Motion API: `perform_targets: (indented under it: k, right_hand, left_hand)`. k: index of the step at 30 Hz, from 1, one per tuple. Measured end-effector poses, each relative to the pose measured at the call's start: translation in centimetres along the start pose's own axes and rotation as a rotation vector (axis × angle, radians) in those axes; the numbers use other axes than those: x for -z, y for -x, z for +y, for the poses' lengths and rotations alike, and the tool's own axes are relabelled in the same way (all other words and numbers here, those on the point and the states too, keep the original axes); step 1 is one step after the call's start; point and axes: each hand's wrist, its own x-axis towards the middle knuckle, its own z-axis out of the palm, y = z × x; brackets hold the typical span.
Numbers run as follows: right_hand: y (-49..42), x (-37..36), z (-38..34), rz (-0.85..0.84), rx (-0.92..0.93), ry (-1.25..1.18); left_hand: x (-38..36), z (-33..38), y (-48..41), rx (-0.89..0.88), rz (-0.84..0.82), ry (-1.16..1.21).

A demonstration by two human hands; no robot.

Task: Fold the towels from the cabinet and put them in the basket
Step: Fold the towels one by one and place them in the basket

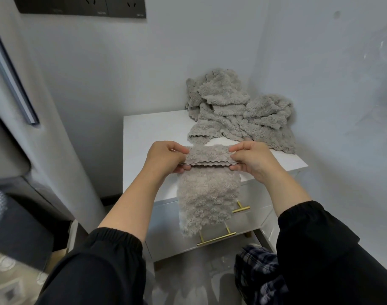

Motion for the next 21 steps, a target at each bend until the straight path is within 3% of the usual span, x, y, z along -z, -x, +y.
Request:
perform_targets:
  k: [4, 12, 17, 21]
  right_hand:
    - [-0.2, -0.2, 0.8, 0.053, 0.054, 0.26]
    - [-1.0, -0.8, 1.4, 0.126, 0.222, 0.748]
    - [-0.9, -0.3, 0.9, -0.02, 0.155, 0.539]
    - [-1.2, 0.0, 0.6, -0.039, 0.088, 0.447]
  left_hand:
    - [-0.2, -0.7, -0.1, 0.018, -0.032, -0.134]
    - [-0.9, -2.1, -0.9, -0.189, 0.129, -0.661]
    - [-0.4, -1.9, -1.1, -0.184, 0.009, -0.669]
    - [-0.2, -1.6, -1.3, -0.147, -0.054, -0.679]
